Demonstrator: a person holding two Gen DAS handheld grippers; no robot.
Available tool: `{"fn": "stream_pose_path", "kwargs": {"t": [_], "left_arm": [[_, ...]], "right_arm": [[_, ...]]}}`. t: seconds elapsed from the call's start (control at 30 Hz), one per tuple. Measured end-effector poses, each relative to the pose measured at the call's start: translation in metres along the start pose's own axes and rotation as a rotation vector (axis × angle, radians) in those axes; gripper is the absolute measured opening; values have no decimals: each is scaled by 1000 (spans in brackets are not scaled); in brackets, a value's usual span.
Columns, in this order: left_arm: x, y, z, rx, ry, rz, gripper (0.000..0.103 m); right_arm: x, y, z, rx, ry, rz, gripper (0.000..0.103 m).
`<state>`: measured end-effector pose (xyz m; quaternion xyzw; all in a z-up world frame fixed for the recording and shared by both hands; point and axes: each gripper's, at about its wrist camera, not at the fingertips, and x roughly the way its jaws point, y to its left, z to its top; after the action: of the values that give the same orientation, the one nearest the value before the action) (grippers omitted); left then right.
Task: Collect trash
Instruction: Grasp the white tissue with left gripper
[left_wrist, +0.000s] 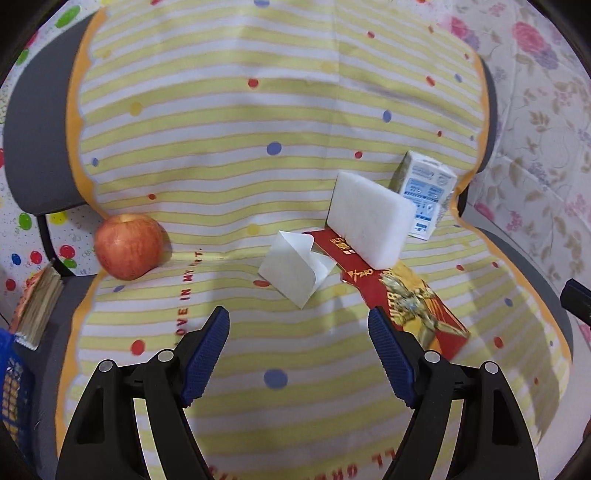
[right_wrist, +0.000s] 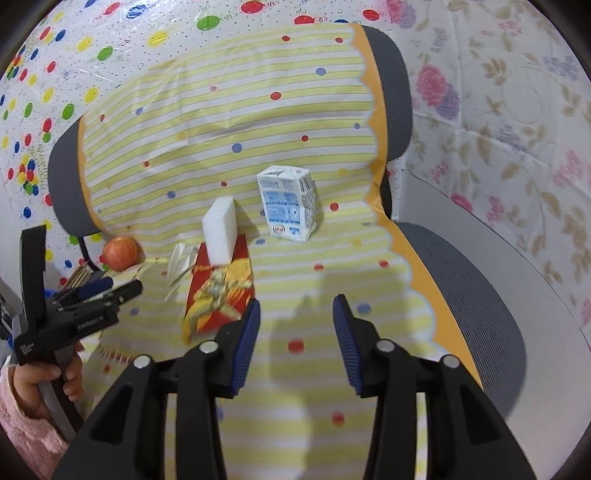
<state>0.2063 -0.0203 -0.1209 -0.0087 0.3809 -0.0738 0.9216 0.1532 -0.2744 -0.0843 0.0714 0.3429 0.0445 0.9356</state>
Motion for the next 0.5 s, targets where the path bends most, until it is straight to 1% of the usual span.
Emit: {"fn": "stream_pose_path", "kwargs": {"t": [0.07,0.17,0.2,0.23,0.37,0.4,0.43,0.47,0.5], "left_arm": [[15,-1,9,-13,41,7,76],[33,-4,21,-11,75,34,69],[40,-5,25,-5,92,46,61],[45,-6,28,0,107,52,55],[66,-11,32,38,179,92,55],[71,-12,33,49,201,95,52],[71,-12,33,49,200,92,46],[72,-12,35,54,201,103,38],[70,-11,34,58,203,113,24]], "right_arm": [[11,-2,8,9,3,4,31],[22,-4,14,14,9,11,31],[24,-5,16,12,10,14,31],[26,-5,17,10,11,14,31],[29,-11,18,17,18,10,31],[29,-14,17,20,21,9,31],[28,-15,16,22,23,7,31],[27,-17,14,22,25,4,31],[26,-17,13,22,27,2,31]]}}
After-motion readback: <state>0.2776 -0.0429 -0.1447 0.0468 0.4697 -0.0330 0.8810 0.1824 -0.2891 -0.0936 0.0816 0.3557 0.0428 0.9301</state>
